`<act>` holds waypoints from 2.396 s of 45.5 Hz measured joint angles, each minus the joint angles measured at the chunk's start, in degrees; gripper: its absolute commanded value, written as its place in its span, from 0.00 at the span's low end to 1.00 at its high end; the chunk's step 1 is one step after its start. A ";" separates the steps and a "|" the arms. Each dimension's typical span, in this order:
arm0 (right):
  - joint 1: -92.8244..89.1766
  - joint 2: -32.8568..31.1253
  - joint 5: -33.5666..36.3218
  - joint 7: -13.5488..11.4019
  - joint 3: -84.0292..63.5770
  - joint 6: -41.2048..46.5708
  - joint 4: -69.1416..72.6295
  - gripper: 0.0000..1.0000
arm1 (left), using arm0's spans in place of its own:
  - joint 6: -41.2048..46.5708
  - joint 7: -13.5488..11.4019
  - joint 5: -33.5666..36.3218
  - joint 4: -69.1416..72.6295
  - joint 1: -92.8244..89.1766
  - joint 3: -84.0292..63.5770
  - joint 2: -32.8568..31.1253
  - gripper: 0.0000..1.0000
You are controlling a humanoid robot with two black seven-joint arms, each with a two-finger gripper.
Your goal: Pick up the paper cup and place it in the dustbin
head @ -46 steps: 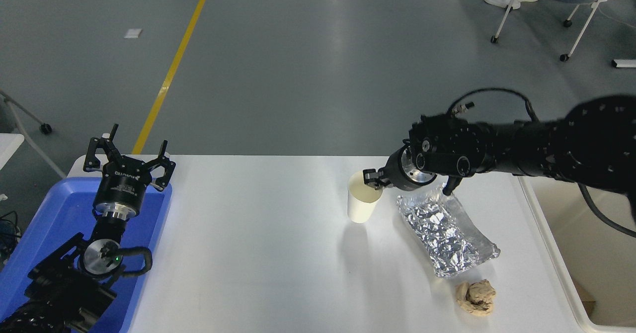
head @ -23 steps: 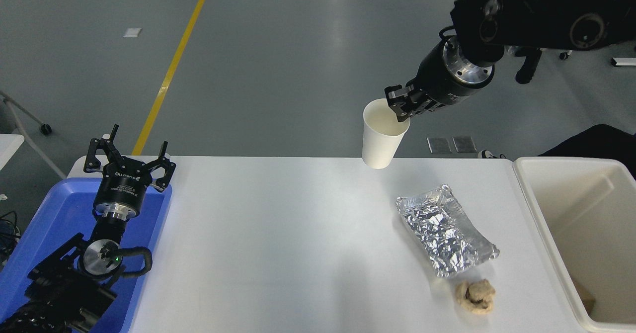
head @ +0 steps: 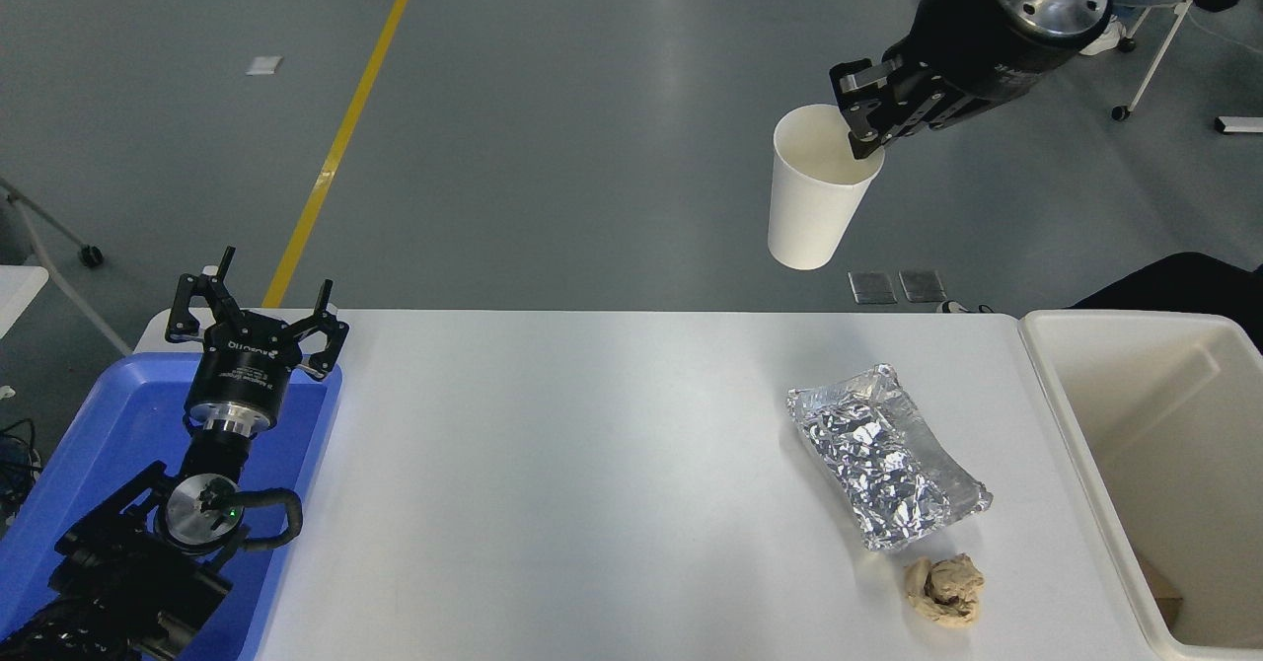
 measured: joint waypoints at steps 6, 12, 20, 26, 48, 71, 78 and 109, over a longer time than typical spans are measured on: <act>-2.52 -8.03 -6.06 0.65 -1.80 0.21 -3.40 0.00 | 0.00 0.00 0.00 0.00 0.01 0.00 0.00 1.00; -7.02 -16.74 -12.74 2.24 -2.45 0.18 -8.71 0.00 | 0.00 0.00 0.00 0.00 0.00 0.00 0.00 1.00; -15.99 -25.68 -17.71 4.29 -1.97 -3.22 -15.46 0.00 | 0.00 0.01 0.01 0.00 0.00 0.00 0.00 1.00; -25.45 -30.49 -19.45 5.14 0.62 -7.90 -19.06 0.00 | 0.00 0.00 0.00 0.02 0.00 0.00 0.01 1.00; -56.55 -22.48 -19.51 5.05 36.97 -25.28 -43.68 0.00 | 0.01 0.01 0.01 0.03 0.00 0.00 0.00 1.00; -97.67 -13.78 -17.03 4.88 50.03 -29.47 -55.22 0.00 | 0.00 0.01 0.07 -0.03 -0.08 0.00 -0.01 1.00; -98.13 -13.36 -16.90 4.87 50.63 -29.68 -55.77 0.00 | 0.00 0.01 0.07 0.01 -0.10 0.00 0.00 1.00; -98.00 -12.99 -16.89 4.76 51.08 -29.80 -56.20 0.00 | 0.00 0.07 0.09 0.01 -0.08 0.00 0.00 1.00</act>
